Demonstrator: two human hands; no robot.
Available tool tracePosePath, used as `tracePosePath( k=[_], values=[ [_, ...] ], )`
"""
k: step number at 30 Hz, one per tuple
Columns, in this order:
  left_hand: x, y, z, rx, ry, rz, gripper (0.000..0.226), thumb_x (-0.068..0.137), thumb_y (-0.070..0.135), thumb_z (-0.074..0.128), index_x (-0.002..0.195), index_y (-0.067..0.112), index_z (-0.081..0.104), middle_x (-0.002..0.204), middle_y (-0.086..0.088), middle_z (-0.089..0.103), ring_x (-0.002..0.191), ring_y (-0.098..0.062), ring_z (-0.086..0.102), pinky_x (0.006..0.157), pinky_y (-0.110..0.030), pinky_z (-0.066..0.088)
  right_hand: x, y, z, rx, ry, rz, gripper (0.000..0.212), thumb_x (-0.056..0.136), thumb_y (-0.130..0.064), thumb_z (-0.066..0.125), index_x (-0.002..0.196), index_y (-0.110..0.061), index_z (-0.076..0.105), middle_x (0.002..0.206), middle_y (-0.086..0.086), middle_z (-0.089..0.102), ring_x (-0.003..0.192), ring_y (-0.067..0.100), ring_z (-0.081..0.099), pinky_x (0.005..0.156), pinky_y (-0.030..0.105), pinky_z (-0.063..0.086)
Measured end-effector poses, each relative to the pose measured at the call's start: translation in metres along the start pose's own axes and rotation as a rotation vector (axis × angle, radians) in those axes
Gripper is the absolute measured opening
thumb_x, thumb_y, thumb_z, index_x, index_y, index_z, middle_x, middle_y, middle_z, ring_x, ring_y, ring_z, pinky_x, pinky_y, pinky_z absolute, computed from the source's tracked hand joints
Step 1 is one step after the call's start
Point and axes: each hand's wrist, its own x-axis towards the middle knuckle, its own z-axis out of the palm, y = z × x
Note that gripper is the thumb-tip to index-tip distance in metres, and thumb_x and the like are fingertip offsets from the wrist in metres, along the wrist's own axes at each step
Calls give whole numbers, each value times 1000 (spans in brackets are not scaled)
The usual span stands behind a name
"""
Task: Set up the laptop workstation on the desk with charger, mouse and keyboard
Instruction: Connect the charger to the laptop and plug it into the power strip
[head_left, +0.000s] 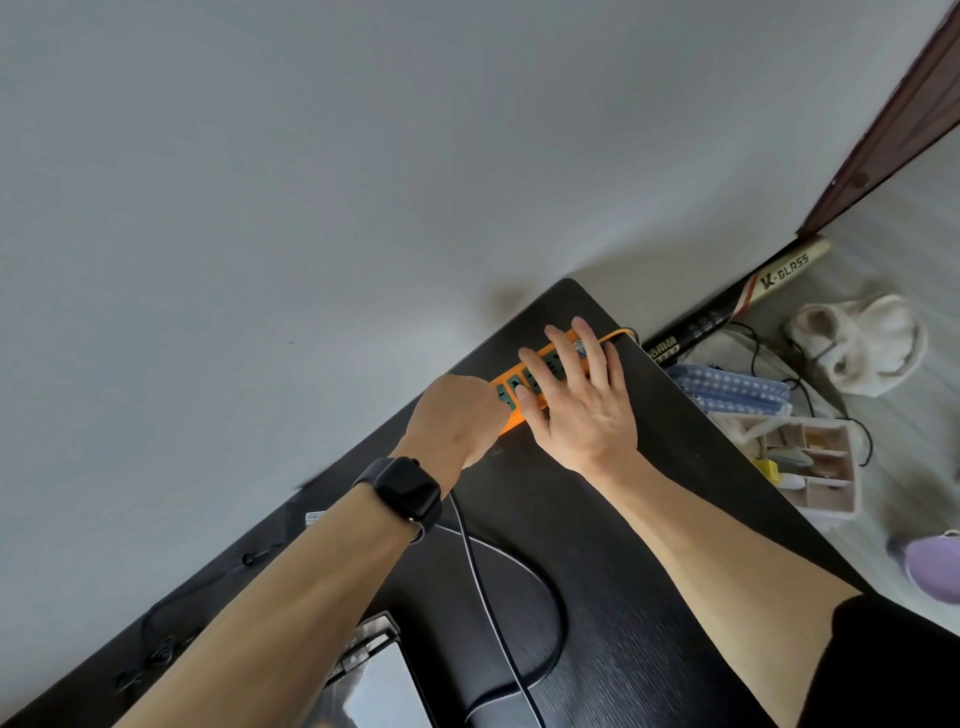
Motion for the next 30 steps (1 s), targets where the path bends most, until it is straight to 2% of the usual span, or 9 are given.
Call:
tracePosePath(
  k=[6,12,17,22,25,28,30],
  values=[
    [6,4,-2,-82,-5,-45,35,98,28,57,127,8,59,109,-6,67,96,-21,67,85,-30,50,0,0,-1,-19,-10,13,51,102,-54,32,141,-29,53,156,6,40,152,32,19,116,58,26],
    [-9,-6,9,-151,28,-43,48,96,37,59,135,10,54,119,-9,63,100,-22,67,87,-33,53,-1,-1,0,-25,-15,0,51,102,-54,32,142,-29,53,157,6,39,153,32,17,117,58,26],
    [-6,0,8,-136,38,-48,47,97,35,57,136,9,53,114,-8,64,94,-20,67,79,-28,50,1,-1,-1,-29,-42,-5,54,101,-55,29,143,-29,51,157,7,38,153,33,16,117,59,25],
    [-7,-2,7,-132,36,-43,46,98,34,56,136,9,53,117,-9,63,98,-22,67,83,-30,51,3,-2,0,-24,-28,-8,53,101,-55,31,142,-29,52,156,7,39,152,33,18,117,58,25],
    [-5,-3,4,-111,21,-48,42,97,31,57,133,8,55,112,-9,63,93,-21,65,80,-30,49,4,0,1,-16,-18,-11,52,101,-54,32,141,-28,53,156,7,40,152,33,19,117,58,25],
    [-2,0,4,-137,8,-103,38,97,29,58,129,10,59,95,-4,58,76,-17,53,70,-27,42,2,1,1,-9,-22,-11,52,101,-54,32,141,-28,53,156,7,39,152,33,18,117,58,24],
    [0,2,6,-173,13,-136,38,95,30,60,128,11,60,90,-2,55,73,-15,49,69,-26,40,0,1,2,-14,-23,-14,51,101,-53,32,141,-29,53,157,7,38,152,33,18,117,58,25]
  ],
)
